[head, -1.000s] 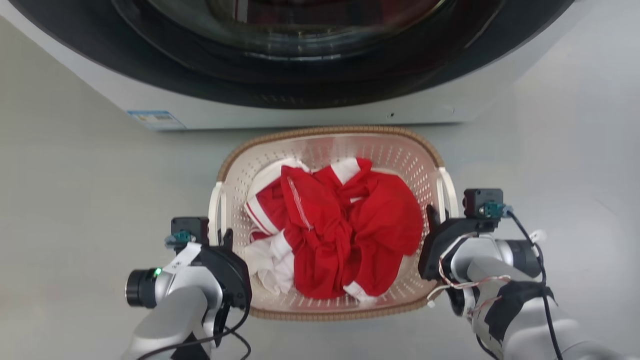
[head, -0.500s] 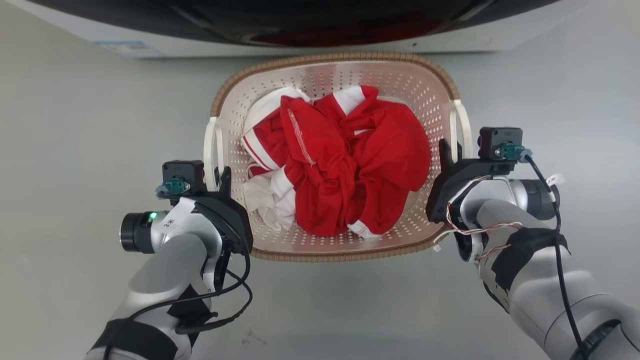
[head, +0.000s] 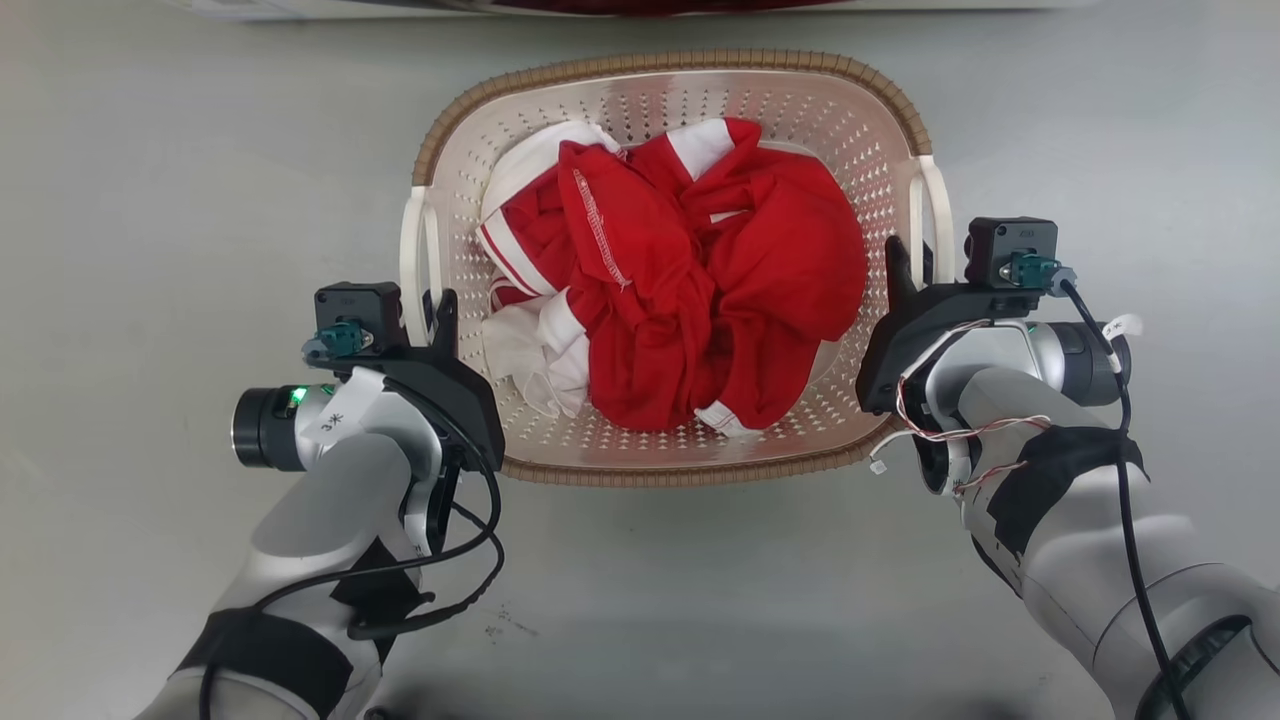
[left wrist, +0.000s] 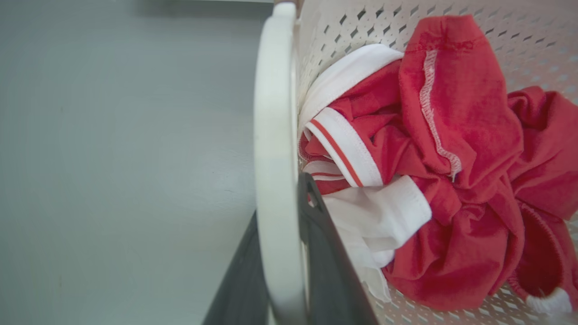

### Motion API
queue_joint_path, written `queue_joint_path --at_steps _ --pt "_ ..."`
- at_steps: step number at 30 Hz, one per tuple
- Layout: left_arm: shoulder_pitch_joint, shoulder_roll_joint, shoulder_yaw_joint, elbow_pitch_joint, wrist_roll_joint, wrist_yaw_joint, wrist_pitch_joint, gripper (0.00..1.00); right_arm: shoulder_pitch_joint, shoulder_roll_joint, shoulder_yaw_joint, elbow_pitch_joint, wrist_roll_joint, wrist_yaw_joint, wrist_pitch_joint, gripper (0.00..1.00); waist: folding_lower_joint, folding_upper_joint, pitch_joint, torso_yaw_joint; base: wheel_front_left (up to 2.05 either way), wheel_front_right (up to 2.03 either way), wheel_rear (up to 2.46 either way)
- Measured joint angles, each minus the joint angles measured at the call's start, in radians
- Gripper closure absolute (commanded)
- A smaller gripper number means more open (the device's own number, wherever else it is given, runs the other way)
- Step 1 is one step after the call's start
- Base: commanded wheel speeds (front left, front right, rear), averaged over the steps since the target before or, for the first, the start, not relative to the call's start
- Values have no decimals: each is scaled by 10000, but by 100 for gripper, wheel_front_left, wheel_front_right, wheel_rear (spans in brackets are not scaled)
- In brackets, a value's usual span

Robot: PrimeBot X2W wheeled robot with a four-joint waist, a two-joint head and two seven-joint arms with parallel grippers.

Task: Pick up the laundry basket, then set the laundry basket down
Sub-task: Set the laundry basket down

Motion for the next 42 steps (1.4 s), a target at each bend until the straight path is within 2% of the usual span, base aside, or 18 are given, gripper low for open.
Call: queue_joint_path --at_steps 16,18,23,24,25,26,27,28,29,42 --pt "-374 -19 36 113 184 4 -119 100 -190 -2 -21 44 -107 0 -165 100 -2 -2 536 92 0 0 0" --pt "-395 -21 38 127 188 4 -123 100 -200 -2 -23 44 -109 0 -167 87 -2 -1 559 101 0 0 0" --pt "-435 -31 56 182 190 4 -163 100 -267 -2 -17 46 -184 2 -174 81 -2 -2 581 112 0 0 0" --pt "-436 -35 61 192 190 4 -163 100 -273 -2 -17 48 -184 2 -174 72 -2 -2 584 114 0 0 0" --pt "-437 -36 69 196 190 4 -165 93 -276 -2 -15 52 -184 2 -174 60 -2 -2 586 114 0 0 0" --pt "-444 -36 77 199 190 4 -171 75 -276 -2 -8 56 -186 0 -174 24 -2 -2 587 114 0 0 0" --pt "-458 -36 79 205 190 6 -173 56 -275 -2 -2 65 -197 0 -174 0 -2 -2 587 114 0 0 0" --pt "-473 -44 79 219 196 12 -173 18 -275 0 2 65 -203 4 -174 0 -2 -2 584 114 0 0 0" --pt "-476 -77 86 222 196 12 -173 0 -275 23 8 67 -213 46 -174 0 -1 -1 577 113 0 0 0" --pt "-451 -117 217 499 359 12 -174 0 -127 134 -25 347 -276 71 -178 0 -2 -2 6 81 0 0 0"
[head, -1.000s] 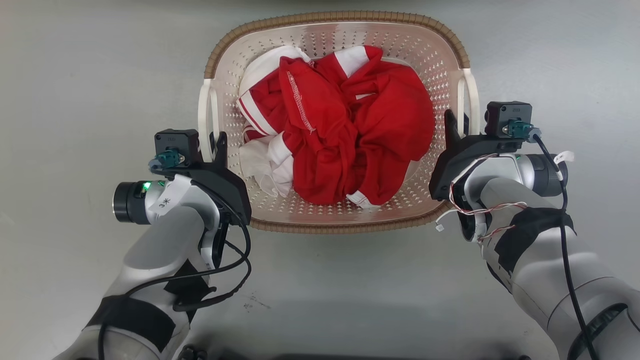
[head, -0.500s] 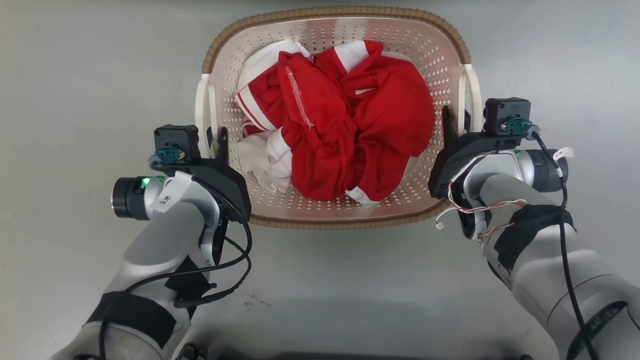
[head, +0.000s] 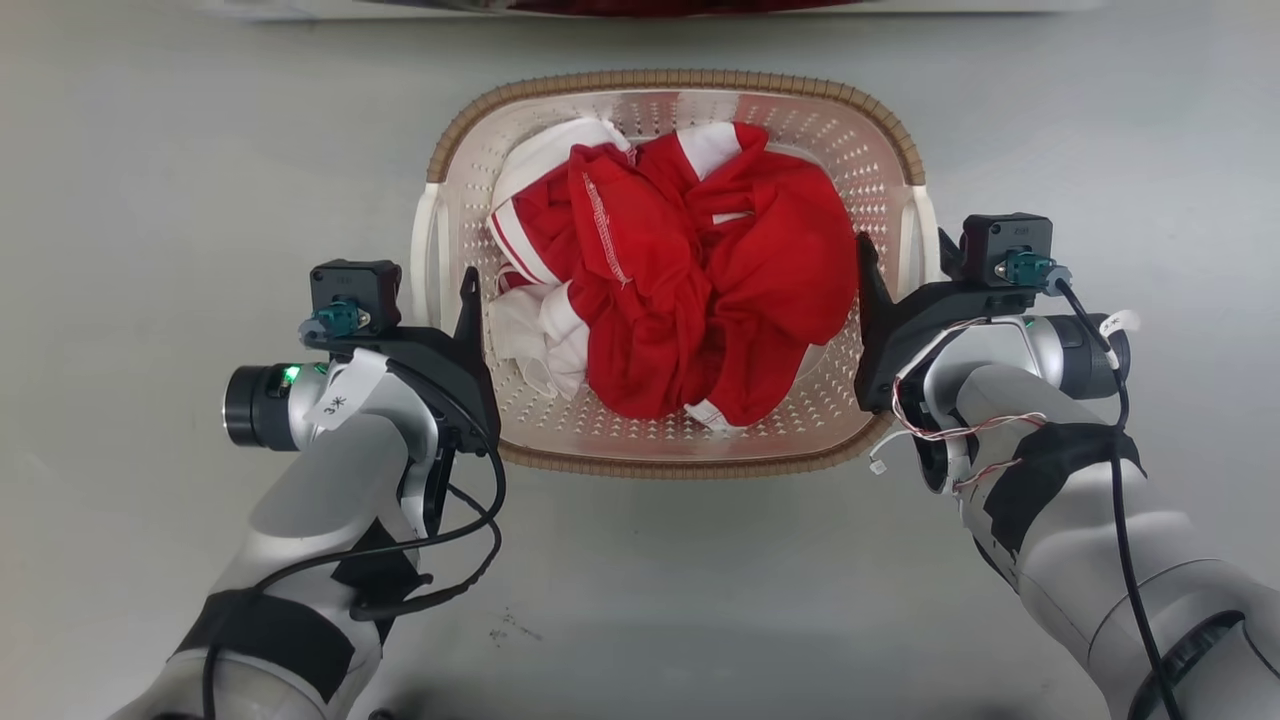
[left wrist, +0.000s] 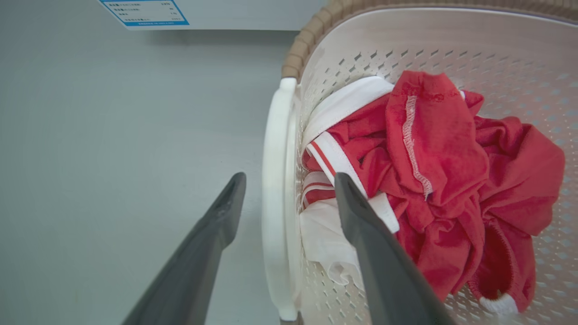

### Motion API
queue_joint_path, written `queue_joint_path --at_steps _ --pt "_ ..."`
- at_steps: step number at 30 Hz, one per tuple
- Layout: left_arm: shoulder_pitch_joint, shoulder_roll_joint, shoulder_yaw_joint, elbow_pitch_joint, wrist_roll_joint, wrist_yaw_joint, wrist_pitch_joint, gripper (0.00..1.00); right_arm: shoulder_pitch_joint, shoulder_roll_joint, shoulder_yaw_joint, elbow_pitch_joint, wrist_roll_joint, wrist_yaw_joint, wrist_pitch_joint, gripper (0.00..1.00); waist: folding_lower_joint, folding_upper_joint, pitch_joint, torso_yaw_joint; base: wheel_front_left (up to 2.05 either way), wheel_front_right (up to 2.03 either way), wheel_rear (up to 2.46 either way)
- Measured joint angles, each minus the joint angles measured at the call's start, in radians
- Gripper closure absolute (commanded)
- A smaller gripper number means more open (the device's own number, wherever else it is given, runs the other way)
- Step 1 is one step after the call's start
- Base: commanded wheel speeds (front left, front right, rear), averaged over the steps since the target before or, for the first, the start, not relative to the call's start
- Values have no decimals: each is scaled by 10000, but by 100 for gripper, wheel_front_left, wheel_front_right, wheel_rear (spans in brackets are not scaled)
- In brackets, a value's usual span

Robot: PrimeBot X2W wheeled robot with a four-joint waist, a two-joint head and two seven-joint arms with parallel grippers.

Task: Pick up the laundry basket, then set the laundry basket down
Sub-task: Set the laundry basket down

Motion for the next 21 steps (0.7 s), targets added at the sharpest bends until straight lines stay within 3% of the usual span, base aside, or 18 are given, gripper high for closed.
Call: queue_joint_path --at_steps 21 --pt "1221 221 389 -8 25 -115 0 0 963 8 -466 -81 -8 113 0 0 1 0 -2306 -163 0 0 0"
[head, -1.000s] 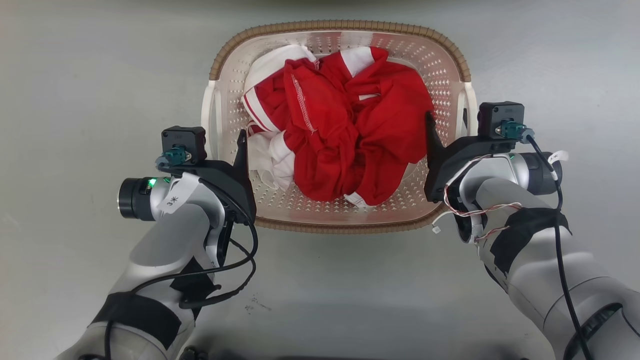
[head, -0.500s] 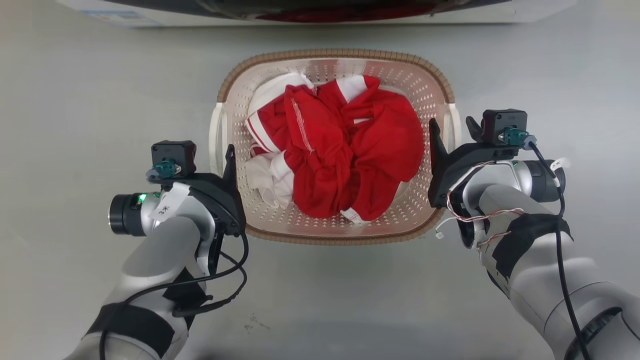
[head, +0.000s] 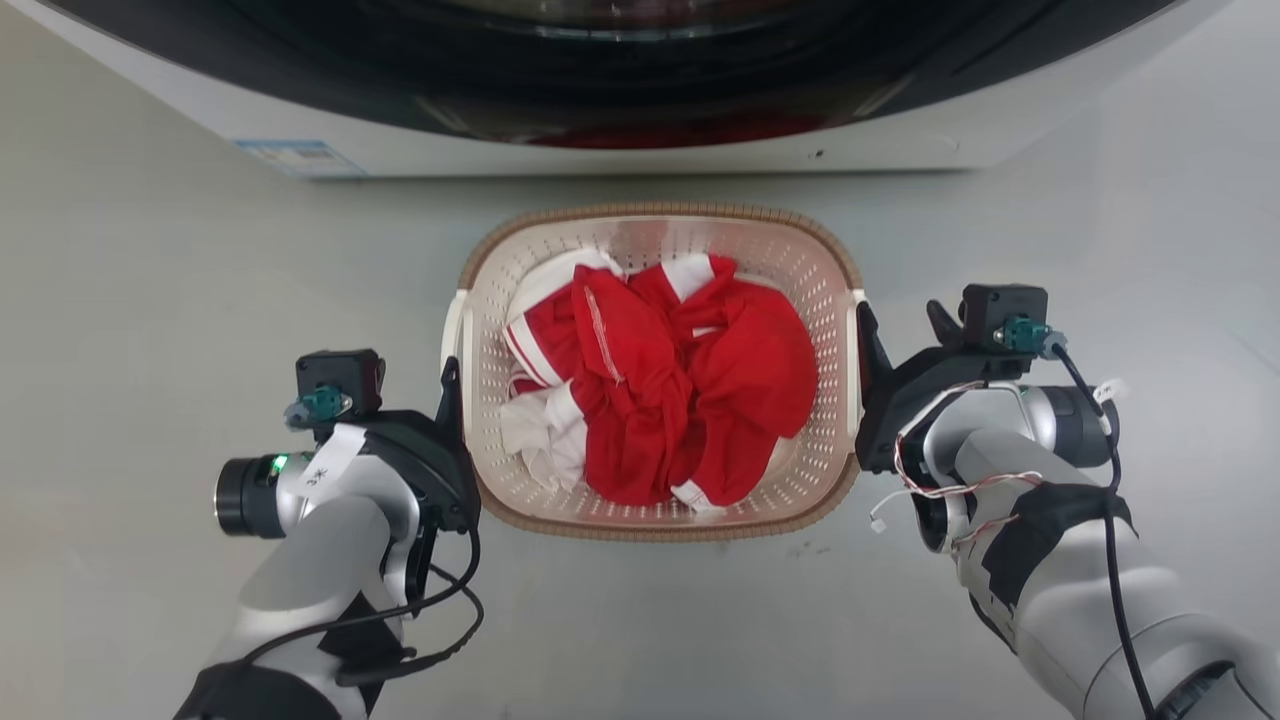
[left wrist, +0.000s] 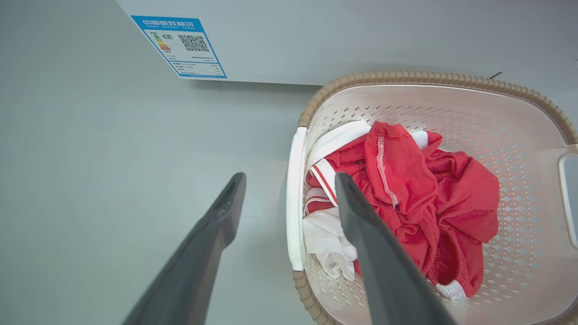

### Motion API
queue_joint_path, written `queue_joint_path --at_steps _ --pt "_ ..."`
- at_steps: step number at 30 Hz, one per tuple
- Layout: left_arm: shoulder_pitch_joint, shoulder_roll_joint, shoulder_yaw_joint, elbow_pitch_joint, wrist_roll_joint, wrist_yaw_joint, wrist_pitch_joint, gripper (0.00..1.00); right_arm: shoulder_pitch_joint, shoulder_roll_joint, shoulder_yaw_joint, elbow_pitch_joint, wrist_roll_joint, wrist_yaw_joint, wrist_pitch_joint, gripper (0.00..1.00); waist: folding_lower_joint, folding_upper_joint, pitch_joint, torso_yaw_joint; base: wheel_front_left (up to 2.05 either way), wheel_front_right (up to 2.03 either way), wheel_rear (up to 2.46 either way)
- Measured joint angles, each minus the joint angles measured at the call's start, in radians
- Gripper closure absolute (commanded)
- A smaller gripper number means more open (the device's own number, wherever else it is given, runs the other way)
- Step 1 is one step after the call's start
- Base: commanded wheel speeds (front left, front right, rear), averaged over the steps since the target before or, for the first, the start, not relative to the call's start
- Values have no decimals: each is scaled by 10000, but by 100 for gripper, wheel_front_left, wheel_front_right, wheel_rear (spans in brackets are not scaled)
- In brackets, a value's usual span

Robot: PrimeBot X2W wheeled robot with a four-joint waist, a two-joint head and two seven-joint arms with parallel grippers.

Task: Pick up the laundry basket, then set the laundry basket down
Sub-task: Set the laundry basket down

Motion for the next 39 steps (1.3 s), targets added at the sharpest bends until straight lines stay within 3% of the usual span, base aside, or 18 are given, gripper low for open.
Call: queue_joint_path --at_steps 15,39 --pt "1685 353 640 -1055 205 15 0 0 1430 -21 -851 -926 -314 155 2 0 -1 -1 -2182 -40 0 0 0" --pt "5666 1026 1682 -4656 1649 416 0 0 5357 -320 -2748 -4009 -1958 -29 2 0 -2 -1 -5456 -107 0 0 0"
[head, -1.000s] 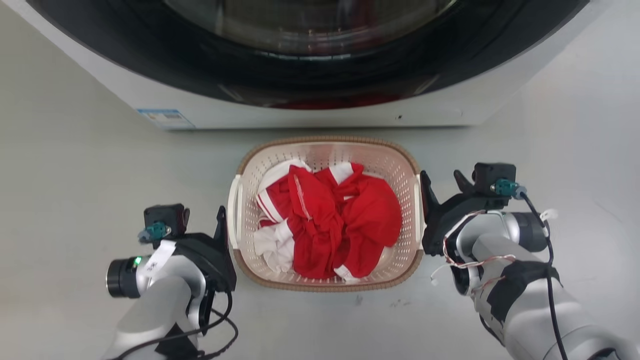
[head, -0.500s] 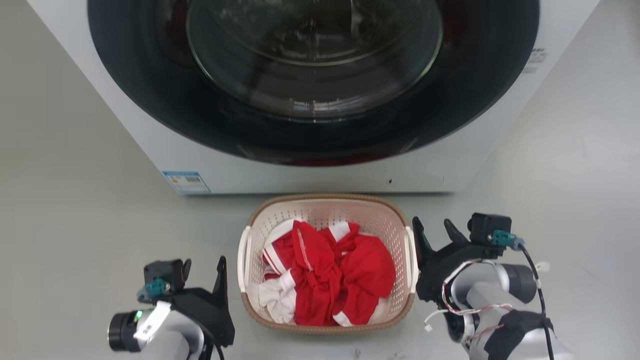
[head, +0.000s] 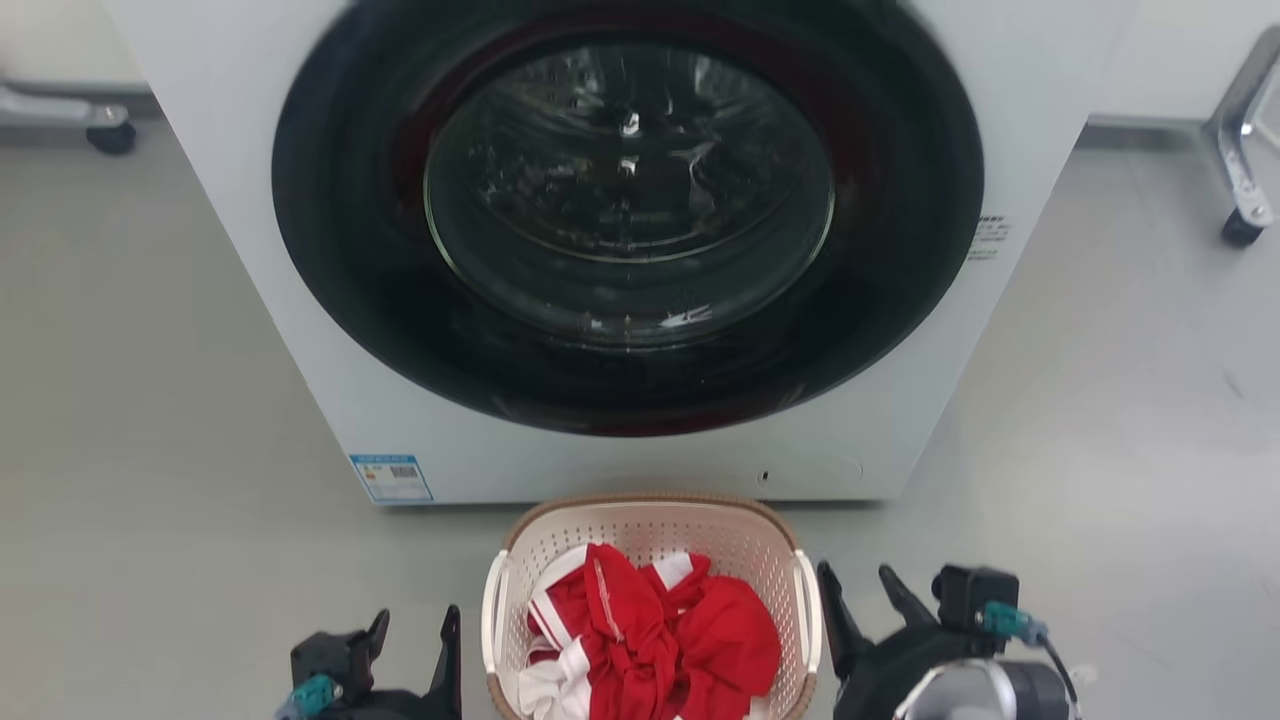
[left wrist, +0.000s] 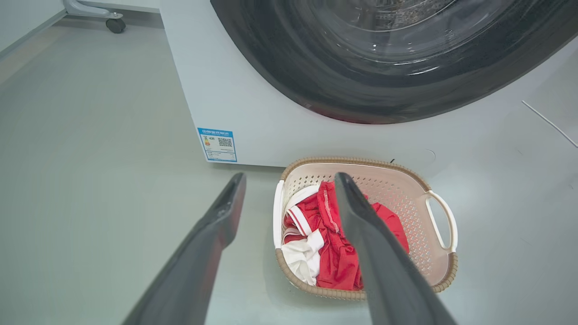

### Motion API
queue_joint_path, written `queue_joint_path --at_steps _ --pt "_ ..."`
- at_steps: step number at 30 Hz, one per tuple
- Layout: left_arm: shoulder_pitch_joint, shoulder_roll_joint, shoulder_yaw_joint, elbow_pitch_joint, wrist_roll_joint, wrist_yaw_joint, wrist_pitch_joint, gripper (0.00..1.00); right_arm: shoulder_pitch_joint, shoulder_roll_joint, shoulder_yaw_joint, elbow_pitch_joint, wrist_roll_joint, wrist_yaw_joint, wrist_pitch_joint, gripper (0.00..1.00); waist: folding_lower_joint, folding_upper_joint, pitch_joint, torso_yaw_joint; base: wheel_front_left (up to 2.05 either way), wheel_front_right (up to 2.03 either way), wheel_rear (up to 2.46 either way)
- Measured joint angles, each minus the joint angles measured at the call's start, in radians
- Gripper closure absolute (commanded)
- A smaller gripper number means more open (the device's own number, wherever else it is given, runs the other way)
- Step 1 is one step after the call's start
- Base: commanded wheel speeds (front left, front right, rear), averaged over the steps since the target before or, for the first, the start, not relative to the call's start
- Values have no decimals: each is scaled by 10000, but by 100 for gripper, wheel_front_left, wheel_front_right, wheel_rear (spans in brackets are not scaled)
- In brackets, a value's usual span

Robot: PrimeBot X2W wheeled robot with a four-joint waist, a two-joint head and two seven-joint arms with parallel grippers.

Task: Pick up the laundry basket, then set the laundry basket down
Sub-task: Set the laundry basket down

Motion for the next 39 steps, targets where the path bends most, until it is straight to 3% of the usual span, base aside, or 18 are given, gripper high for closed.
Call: queue_joint_path --at_steps 8,20,39 --pt "1460 316 617 -1557 554 130 0 0 1557 -75 -675 -1413 -957 -8 0 0 0 0 -767 -124 0 0 0" --pt "2896 297 1300 -3684 1360 217 0 0 3112 -140 -2433 -3104 -2533 -12 0 0 1 2 -1134 -380 0 0 0" --pt "4025 -82 2533 -5246 2405 224 0 0 4606 205 -3787 -5208 -4606 -36 -2 0 2 2 -1351 -424 0 0 0"
